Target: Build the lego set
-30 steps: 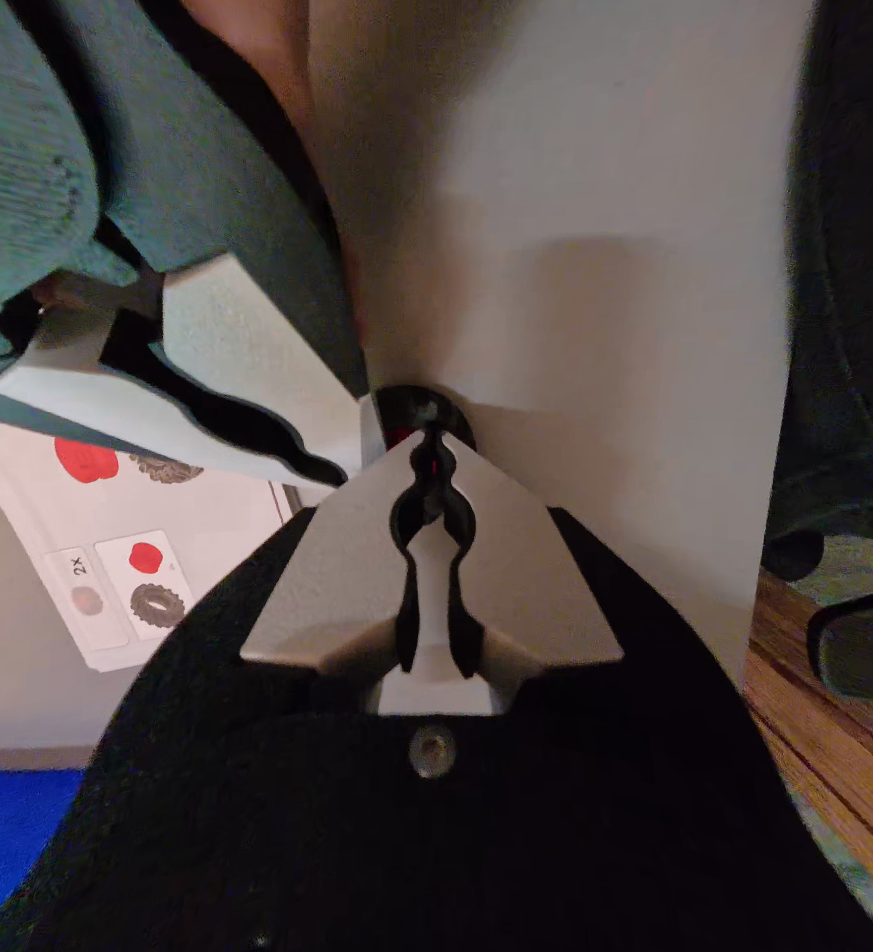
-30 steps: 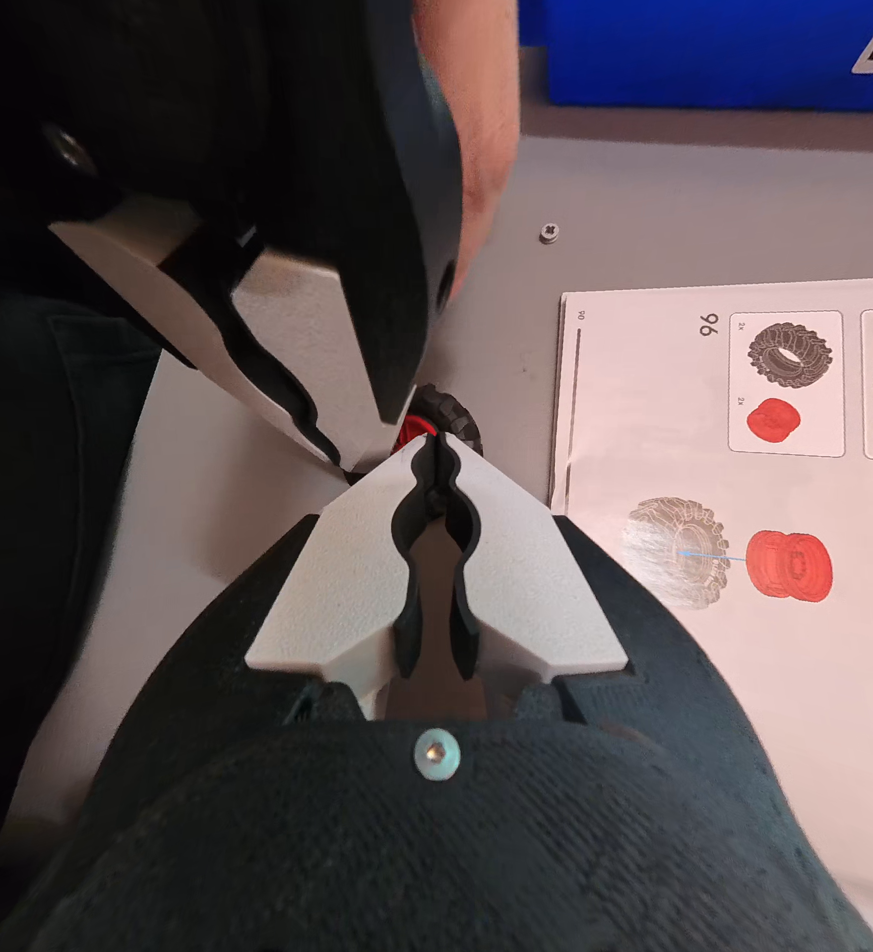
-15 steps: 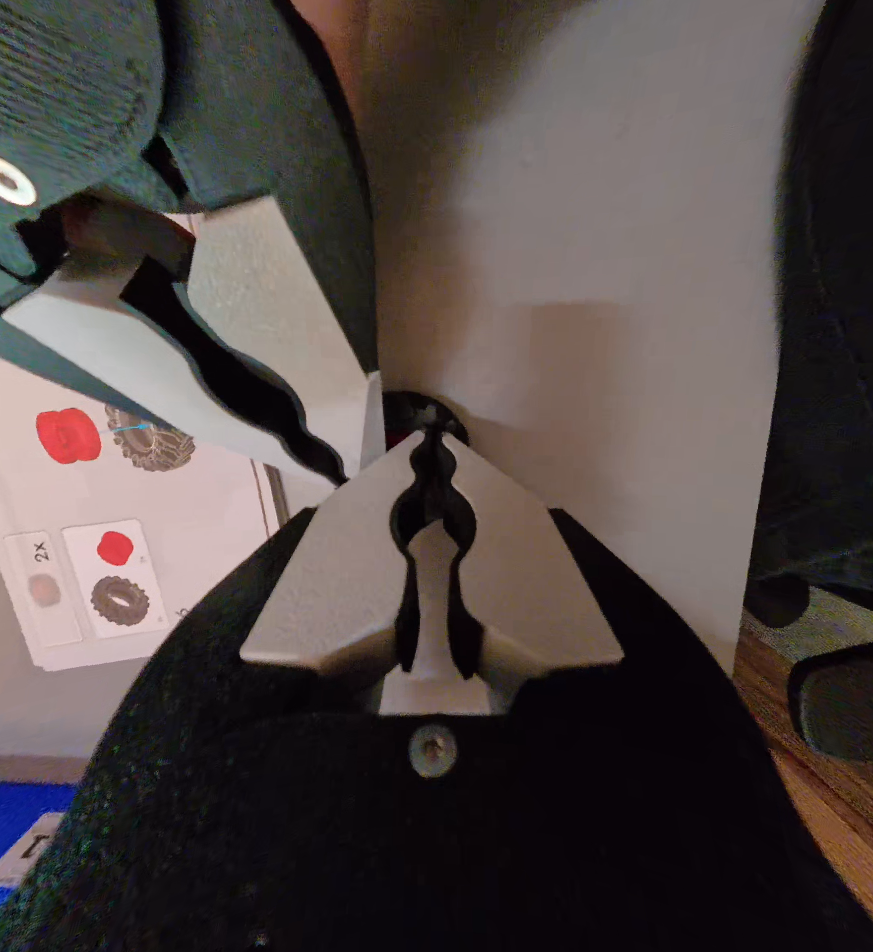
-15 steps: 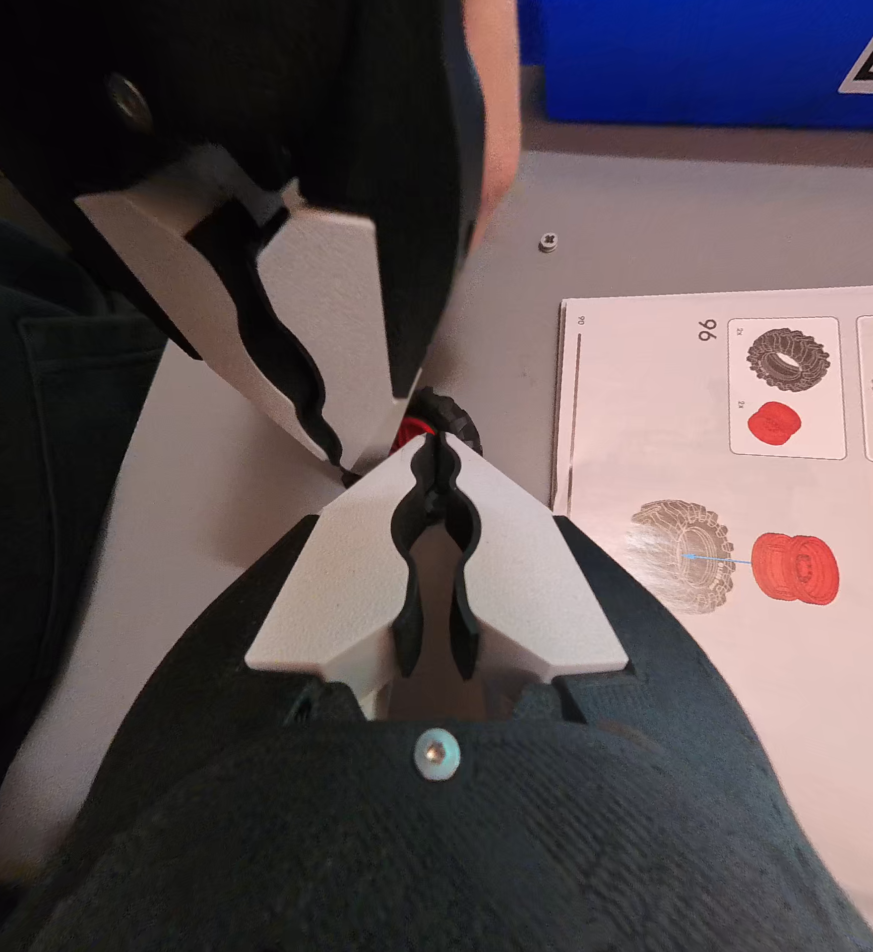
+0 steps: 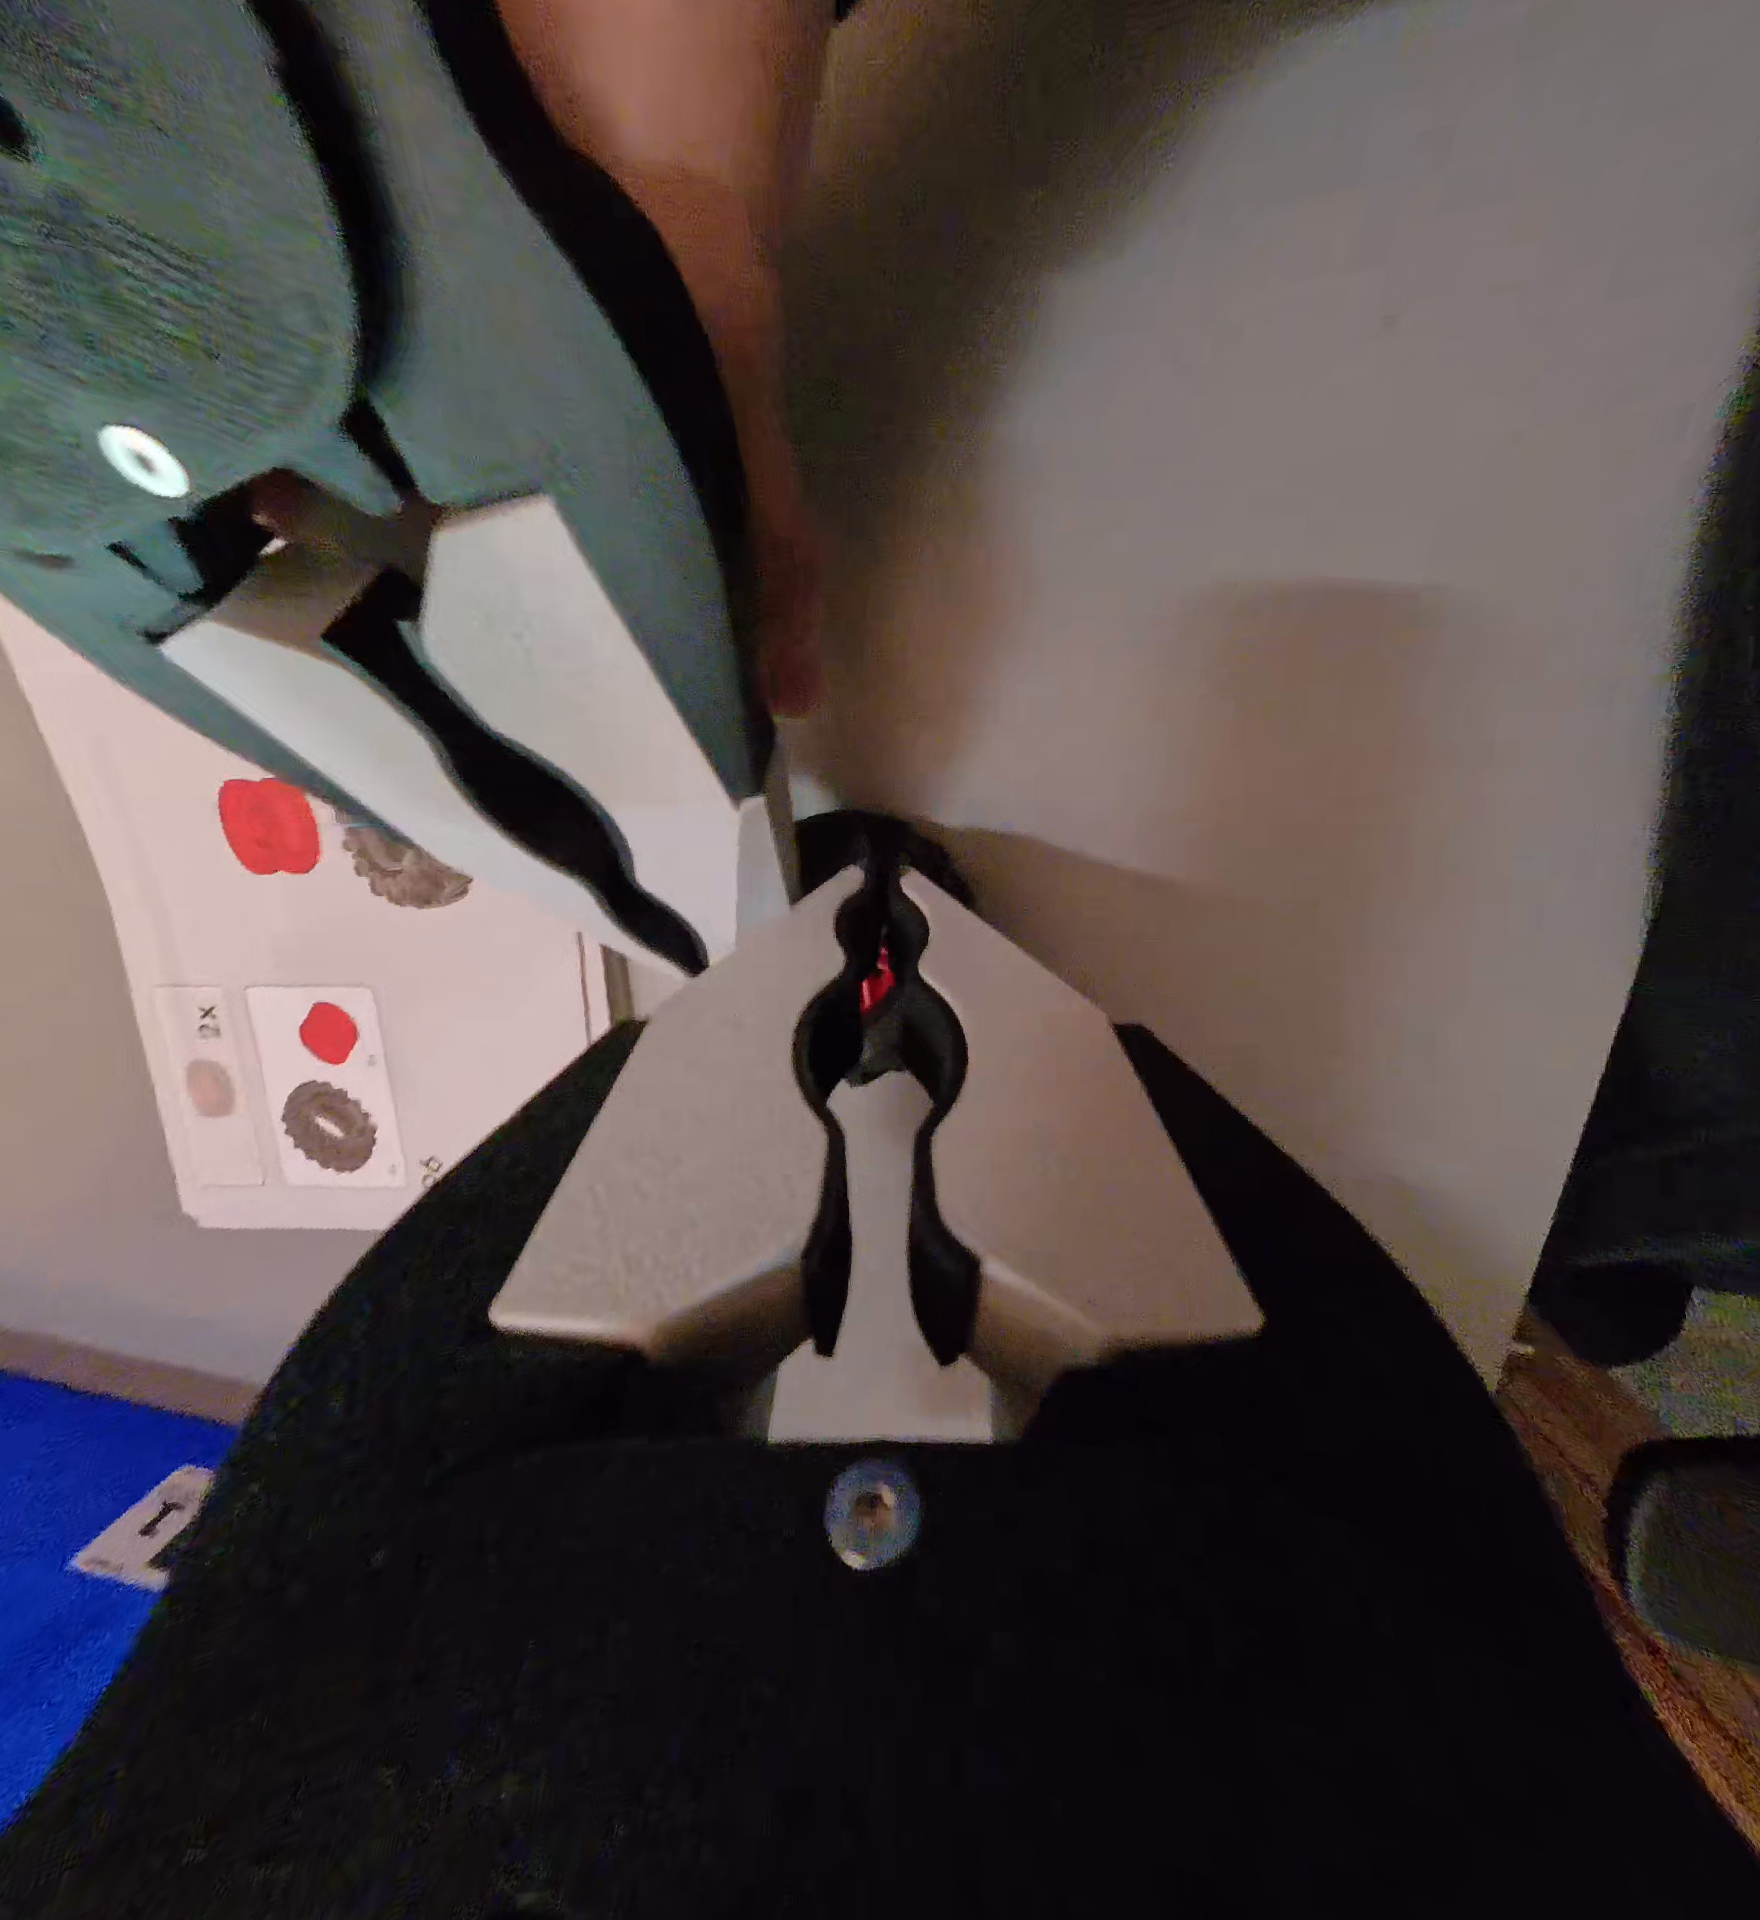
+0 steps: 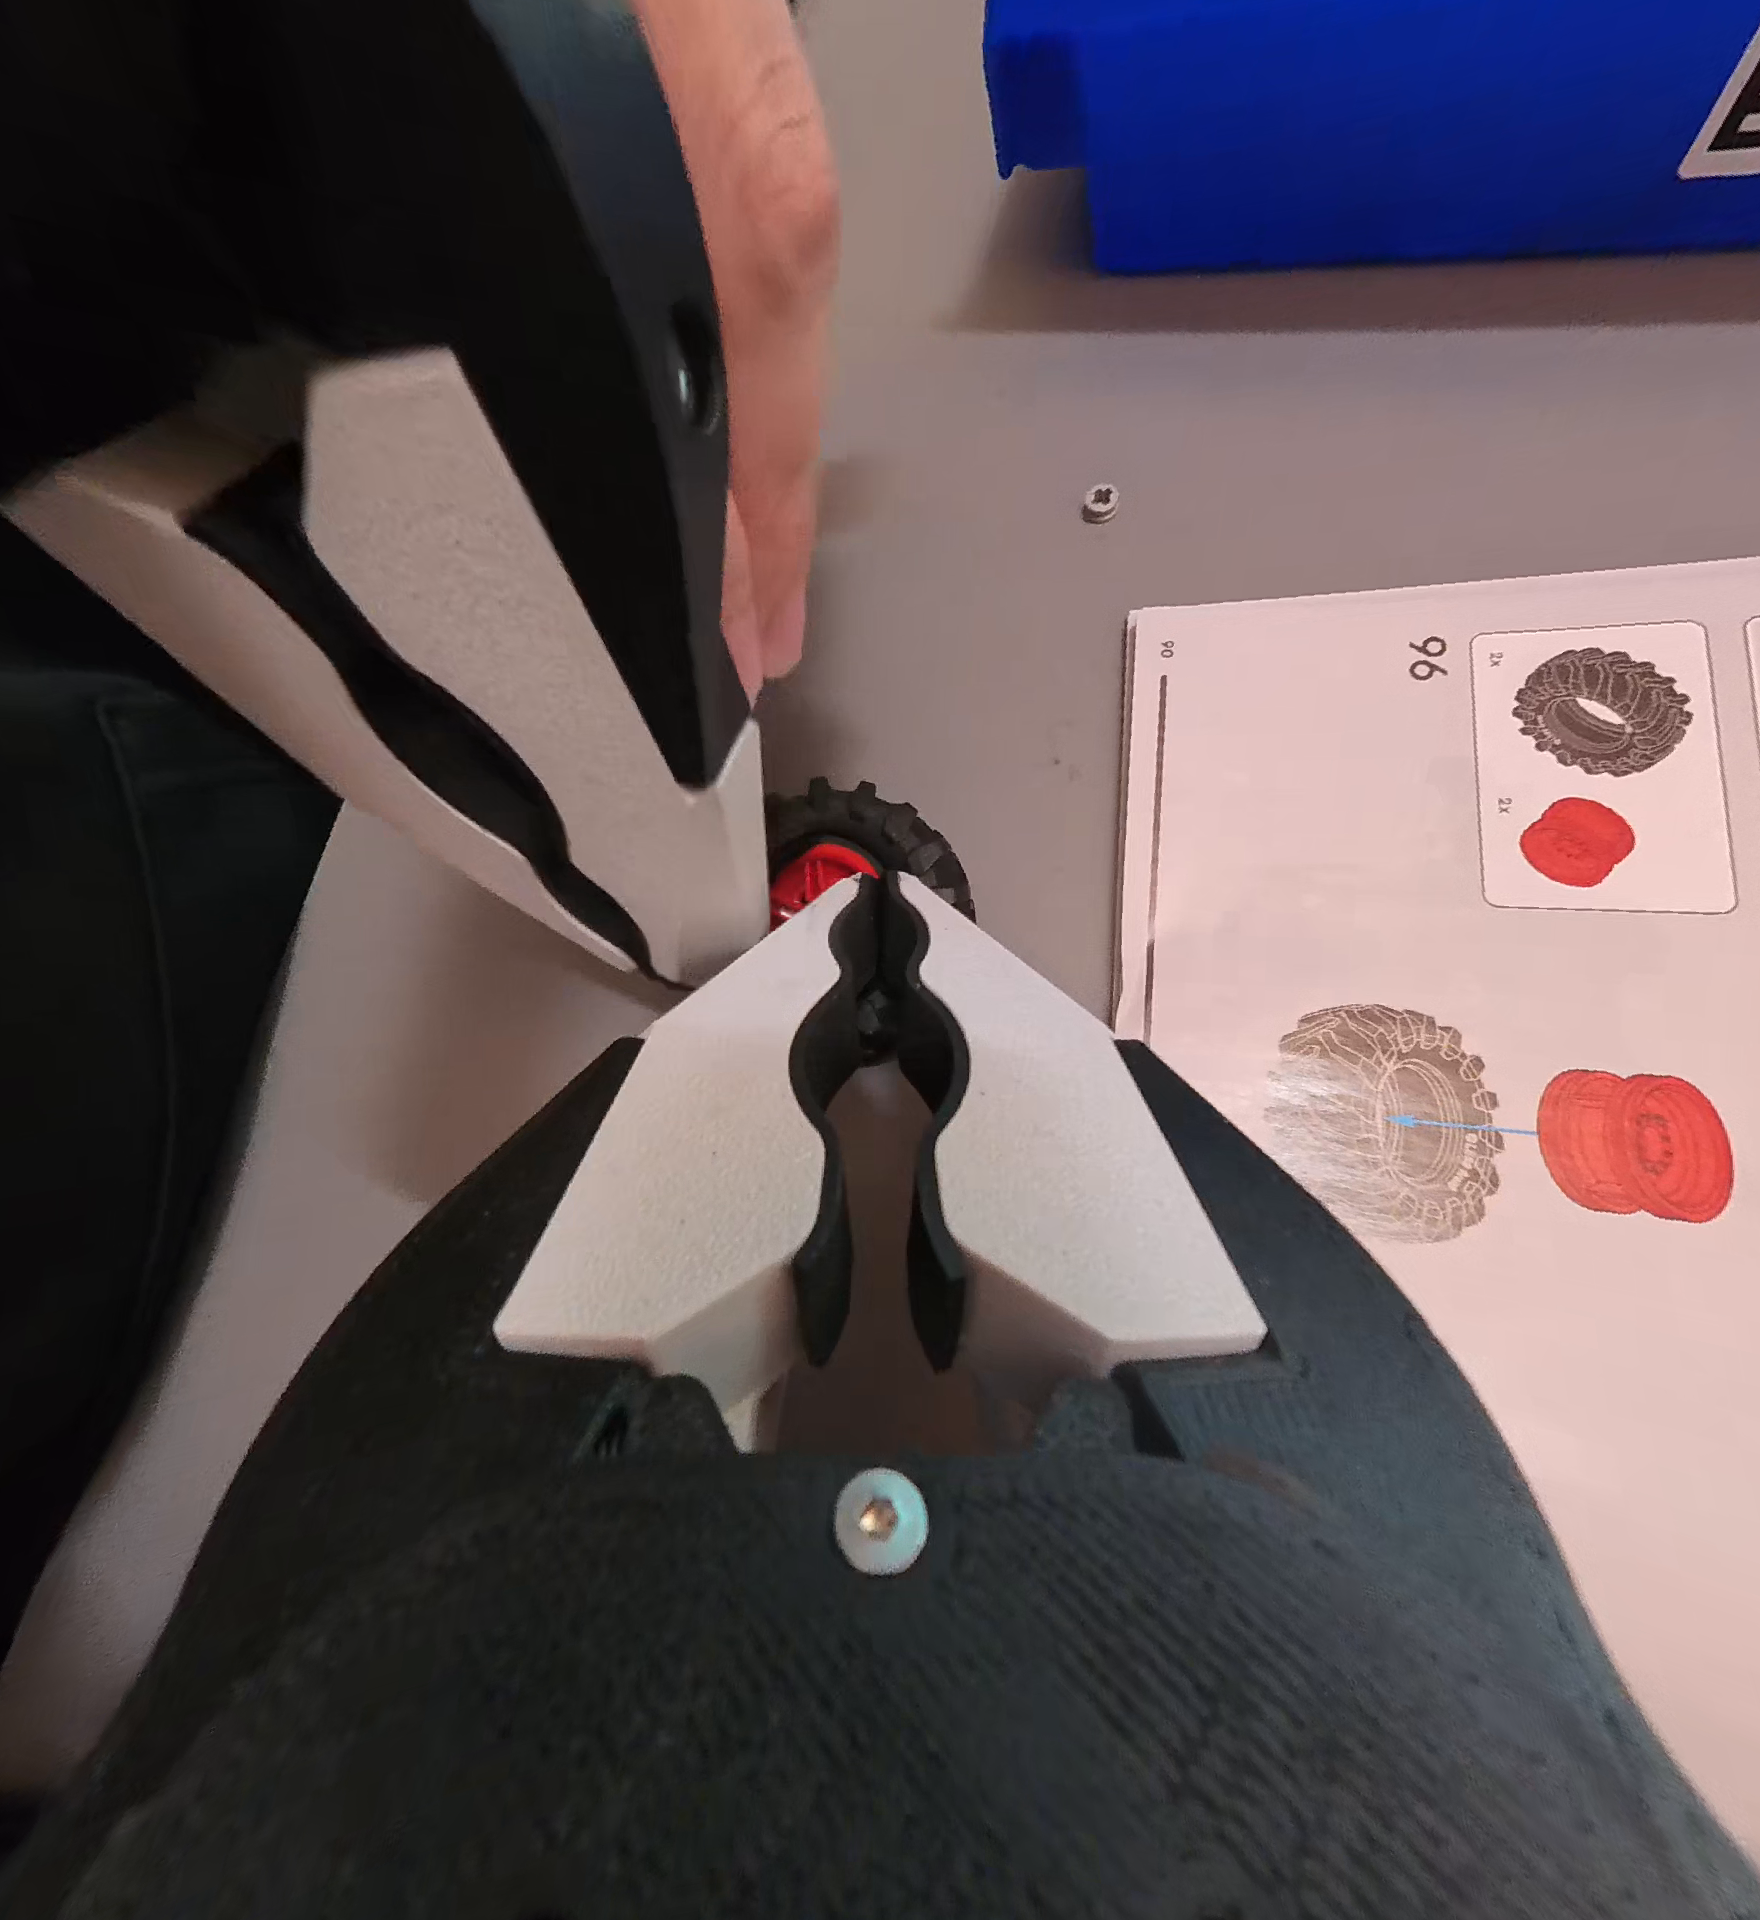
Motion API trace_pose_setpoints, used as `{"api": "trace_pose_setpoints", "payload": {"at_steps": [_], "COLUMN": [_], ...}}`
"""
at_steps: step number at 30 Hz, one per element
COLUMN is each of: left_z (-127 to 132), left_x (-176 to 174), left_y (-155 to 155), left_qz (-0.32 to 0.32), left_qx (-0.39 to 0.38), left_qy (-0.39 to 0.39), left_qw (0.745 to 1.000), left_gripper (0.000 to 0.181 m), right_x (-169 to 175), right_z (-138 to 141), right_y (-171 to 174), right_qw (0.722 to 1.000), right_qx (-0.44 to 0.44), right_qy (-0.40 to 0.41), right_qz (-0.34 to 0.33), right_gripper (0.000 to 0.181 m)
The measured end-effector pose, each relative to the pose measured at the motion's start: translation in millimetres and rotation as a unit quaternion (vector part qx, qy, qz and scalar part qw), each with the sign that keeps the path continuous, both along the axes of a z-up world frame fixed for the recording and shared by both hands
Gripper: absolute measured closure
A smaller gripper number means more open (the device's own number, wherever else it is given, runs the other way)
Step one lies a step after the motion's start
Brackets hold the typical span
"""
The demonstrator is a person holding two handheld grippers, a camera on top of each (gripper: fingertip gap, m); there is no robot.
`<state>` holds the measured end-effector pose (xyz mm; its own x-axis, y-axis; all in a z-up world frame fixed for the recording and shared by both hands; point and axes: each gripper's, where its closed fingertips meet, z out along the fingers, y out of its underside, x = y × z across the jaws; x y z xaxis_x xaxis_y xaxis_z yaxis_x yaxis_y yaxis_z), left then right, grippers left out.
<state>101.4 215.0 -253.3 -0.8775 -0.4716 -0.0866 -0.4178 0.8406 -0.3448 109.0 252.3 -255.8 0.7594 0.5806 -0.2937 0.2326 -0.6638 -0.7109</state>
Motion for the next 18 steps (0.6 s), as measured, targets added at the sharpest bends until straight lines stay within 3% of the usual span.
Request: {"api": "trace_pose_setpoints", "payload": {"at_steps": [1,5,12,18], "left_z": [-1.1,-1.6,-5.4,-8.9], "left_x": [-0.6,-1.3,-1.9,-1.5], "left_y": [-1.3,0.1,-3.2,-2.3], "left_qz": [-0.010,-0.042,-0.070,-0.097], "left_qx": [0.006,0.055,0.047,0.122], "left_qy": [-0.001,-0.007,-0.011,-0.012], "left_qw": [1.000,0.998,0.996,0.988], "left_gripper": [0.181,0.181,0.181,0.181], "right_x": [-0.6,-0.6,-0.8,-1.2], "right_z": [0.0,-0.3,-0.3,-0.3], "right_y": [-0.6,-0.6,-1.0,-1.0], "right_qw": [1.000,1.000,1.000,1.000], "right_qx": [-0.001,-0.001,-0.005,-0.006], "right_qy": [0.003,-0.007,0.010,0.013], "right_qz": [0.002,0.003,0.002,0.000], "right_gripper": [0.181,0.181,0.181,0.181]}}
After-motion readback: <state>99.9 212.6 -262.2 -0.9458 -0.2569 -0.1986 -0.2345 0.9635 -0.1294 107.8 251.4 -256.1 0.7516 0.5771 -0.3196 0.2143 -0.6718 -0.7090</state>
